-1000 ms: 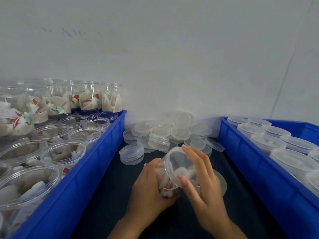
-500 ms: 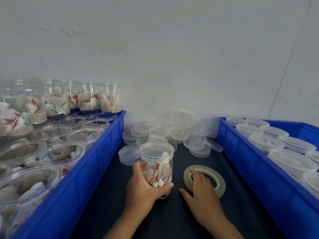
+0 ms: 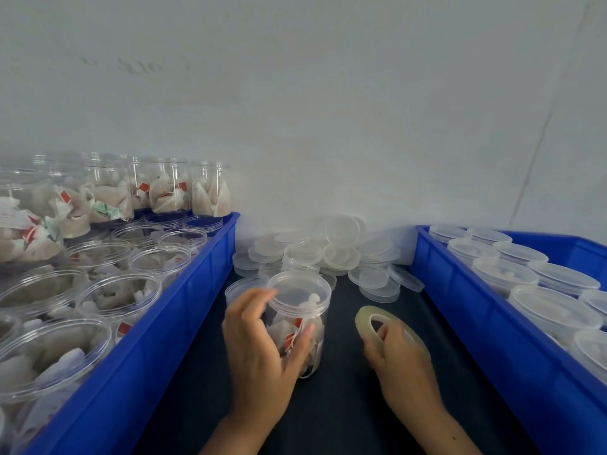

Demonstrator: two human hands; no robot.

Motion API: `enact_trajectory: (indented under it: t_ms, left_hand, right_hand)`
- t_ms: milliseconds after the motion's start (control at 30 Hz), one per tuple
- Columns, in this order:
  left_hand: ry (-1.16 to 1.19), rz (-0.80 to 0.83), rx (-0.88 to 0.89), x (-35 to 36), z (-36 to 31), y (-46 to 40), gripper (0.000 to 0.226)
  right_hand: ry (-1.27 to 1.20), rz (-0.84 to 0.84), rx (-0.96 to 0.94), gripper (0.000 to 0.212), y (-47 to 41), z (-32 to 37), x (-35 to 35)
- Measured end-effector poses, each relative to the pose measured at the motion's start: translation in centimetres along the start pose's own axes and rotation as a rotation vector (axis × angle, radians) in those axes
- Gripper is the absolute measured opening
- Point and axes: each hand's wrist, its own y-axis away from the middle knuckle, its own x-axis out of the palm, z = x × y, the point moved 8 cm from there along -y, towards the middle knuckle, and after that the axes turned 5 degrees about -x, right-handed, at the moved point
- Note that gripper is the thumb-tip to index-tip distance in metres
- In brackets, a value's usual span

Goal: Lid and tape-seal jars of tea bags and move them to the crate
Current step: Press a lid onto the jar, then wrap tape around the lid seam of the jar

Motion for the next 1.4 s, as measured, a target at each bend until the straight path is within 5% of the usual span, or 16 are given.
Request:
enact_trajectory:
  t_ms: [67,167,333,700,1400]
  left_hand:
    - [-0.032,-0.022,0.26,-0.2,-2.8,0.4,0.029]
    - [-0.026,0.286,0.429,2.5,-4.9,1.9,0.011]
    - [0.116,0.685,0.079,6.1,-2.8,3.6,0.024]
    - [0.292,0.63,-0.304,6.1,0.3,3.9,0.025]
    - [0.24,0.66,-0.313,6.1,0.6,3.6,0.019]
  right_hand:
    - [-0.144,0.0,0.004,0.015,0.0,0.0,-0.3]
    - [-0.345,0.12,0.002,0.016,0.5,0.8,0.5]
    - [-0.516,0.319,-0.058,0.031,1.7,3.6,1.6]
    - [-0.483,0.403,-0.1,0.057,2.6,4.9,1.1]
    - [-0.434,0.446,-0.071,0.07,3.2,6.1,0.8]
